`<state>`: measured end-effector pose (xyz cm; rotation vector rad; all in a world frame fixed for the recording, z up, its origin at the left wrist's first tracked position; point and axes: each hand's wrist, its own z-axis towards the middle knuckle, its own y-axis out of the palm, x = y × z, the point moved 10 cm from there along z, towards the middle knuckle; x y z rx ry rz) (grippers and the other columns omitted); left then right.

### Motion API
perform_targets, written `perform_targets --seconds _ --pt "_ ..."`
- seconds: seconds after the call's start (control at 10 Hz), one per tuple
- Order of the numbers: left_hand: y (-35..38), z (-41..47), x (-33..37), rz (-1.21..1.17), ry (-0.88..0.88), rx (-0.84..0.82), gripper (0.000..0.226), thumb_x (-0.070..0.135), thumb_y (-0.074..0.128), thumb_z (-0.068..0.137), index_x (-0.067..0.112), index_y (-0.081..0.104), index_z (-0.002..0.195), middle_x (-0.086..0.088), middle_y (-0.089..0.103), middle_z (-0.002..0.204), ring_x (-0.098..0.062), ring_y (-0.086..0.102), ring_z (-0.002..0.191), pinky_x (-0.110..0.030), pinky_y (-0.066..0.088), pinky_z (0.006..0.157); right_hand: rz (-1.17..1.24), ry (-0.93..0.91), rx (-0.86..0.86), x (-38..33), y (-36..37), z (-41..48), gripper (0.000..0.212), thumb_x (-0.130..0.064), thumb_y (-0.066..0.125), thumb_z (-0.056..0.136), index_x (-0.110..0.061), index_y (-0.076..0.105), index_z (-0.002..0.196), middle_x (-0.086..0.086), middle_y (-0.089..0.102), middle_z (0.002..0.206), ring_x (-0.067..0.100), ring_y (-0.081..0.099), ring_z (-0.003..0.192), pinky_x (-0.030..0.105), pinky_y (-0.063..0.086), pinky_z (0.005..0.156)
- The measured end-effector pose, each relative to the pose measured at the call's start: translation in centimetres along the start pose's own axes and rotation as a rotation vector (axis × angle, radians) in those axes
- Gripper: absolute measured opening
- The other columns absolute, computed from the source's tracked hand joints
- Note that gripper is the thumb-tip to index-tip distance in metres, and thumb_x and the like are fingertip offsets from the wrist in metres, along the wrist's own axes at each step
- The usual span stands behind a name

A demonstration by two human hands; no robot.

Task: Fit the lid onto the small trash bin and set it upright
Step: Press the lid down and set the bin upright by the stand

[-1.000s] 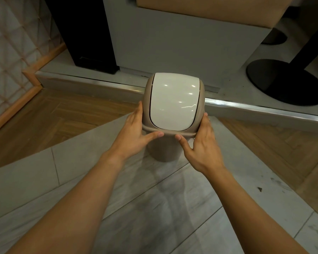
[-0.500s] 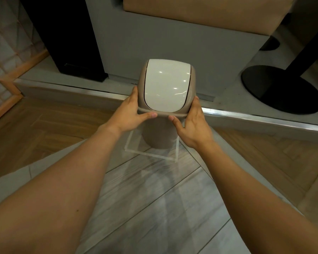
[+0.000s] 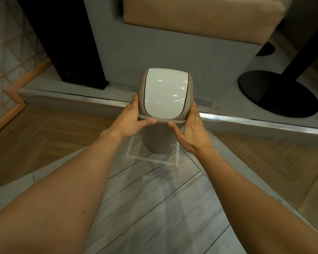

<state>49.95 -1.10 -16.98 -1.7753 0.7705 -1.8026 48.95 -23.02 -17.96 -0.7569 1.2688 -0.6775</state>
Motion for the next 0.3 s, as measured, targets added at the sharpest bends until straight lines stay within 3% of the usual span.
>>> perform_targets --seconds 0.2,0.3 --pt "-0.7 -0.5 0.2 0.011 -0.041 -0.005 0.131 0.058 0.084 0.080 0.012 -0.002 0.169 -0.011 0.011 0.178 -0.027 0.013 0.164 -0.049 0.020 0.131 0.012 0.051 -0.108 0.0 -0.5 0.0 0.117 -0.074 0.055 0.092 -0.014 -0.012 0.166 0.007 -0.007 0.178 0.025 0.001 0.164 0.049 0.019 0.131" --pt "-2.7 -1.9 1.6 0.052 -0.062 0.049 0.126 0.063 0.079 0.083 0.009 0.003 0.169 -0.012 0.008 0.178 -0.026 0.008 0.164 -0.041 0.013 0.131 0.002 0.110 -0.114 -0.2 -3.2 -0.5 0.115 -0.076 0.050 0.093 -0.013 -0.014 0.166 0.008 -0.013 0.177 0.024 -0.006 0.163 0.042 0.007 0.129"
